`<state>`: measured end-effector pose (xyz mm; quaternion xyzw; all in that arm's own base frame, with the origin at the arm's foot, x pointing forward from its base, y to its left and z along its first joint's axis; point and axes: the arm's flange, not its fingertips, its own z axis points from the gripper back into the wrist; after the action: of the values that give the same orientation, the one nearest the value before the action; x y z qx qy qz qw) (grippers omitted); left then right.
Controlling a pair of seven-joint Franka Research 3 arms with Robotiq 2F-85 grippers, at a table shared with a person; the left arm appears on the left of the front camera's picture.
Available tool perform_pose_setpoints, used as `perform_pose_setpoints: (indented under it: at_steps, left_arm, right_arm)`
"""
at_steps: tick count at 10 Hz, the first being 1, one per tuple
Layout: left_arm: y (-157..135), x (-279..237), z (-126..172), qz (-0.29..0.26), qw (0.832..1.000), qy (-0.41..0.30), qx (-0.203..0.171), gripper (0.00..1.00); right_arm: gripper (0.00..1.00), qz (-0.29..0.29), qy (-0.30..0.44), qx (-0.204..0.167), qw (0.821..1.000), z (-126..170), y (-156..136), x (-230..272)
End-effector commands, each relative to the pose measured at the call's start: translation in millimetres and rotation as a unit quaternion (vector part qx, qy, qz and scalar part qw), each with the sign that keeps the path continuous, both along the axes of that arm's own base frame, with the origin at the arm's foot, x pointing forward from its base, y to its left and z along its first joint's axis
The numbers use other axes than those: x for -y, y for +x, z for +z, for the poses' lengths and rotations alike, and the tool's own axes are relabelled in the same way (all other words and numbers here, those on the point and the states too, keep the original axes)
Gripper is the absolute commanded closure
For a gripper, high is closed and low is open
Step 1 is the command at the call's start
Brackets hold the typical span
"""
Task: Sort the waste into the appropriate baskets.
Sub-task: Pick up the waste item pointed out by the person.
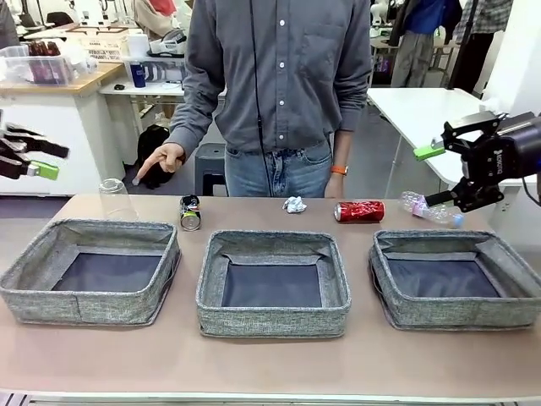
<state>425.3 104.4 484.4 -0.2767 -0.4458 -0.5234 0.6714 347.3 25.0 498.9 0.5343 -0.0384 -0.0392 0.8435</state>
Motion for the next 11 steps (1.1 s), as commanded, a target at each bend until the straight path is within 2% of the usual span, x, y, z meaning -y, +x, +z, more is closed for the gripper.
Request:
perform_pose_setpoints:
  at_steps: [1,4,5,6,7,8,10,11]
  left_arm:
    - [-5,23,4,-0.033,0.997,0.005,-0.071,0.00]
    - [-5,23,4,-0.033,0.997,0.005,-0.071,0.00]
    - [-1,19,-4,-0.023,0.999,0.001,-0.044,0.00]
    - [34,4,-9,-0.057,0.996,-0.039,-0.063,0.00]
    - [63,-7,-21,-0.089,0.993,-0.049,-0.065,0.00]
    - [85,-16,-32,-0.094,0.990,-0.060,-0.085,0.00]
    - [130,-34,-56,-0.106,0.990,-0.047,-0.073,0.00]
    - [154,-42,-73,-0.106,0.993,-0.010,-0.055,0.00]
  right_arm:
    - [0.00,0.001,-0.002,-0.003,1.000,3,1,0]
    - [0.00,0.001,-0.002,-0.003,1.000,3,1,0]
    - [0.00,0.001,-0.002,-0.003,1.000,3,1,0]
    - [0.00,0.001,-0.002,-0.003,1.000,3,1,0]
    - [0.00,0.001,-0.002,-0.003,1.000,3,1,0]
    - [0.00,0.001,-0.002,-0.003,1.000,3,1,0]
    - [0.00,0.001,-0.002,-0.003,1.000,3,1,0]
    - [0.00,0.001,-0.002,-0.003,1.000,3,1,0]
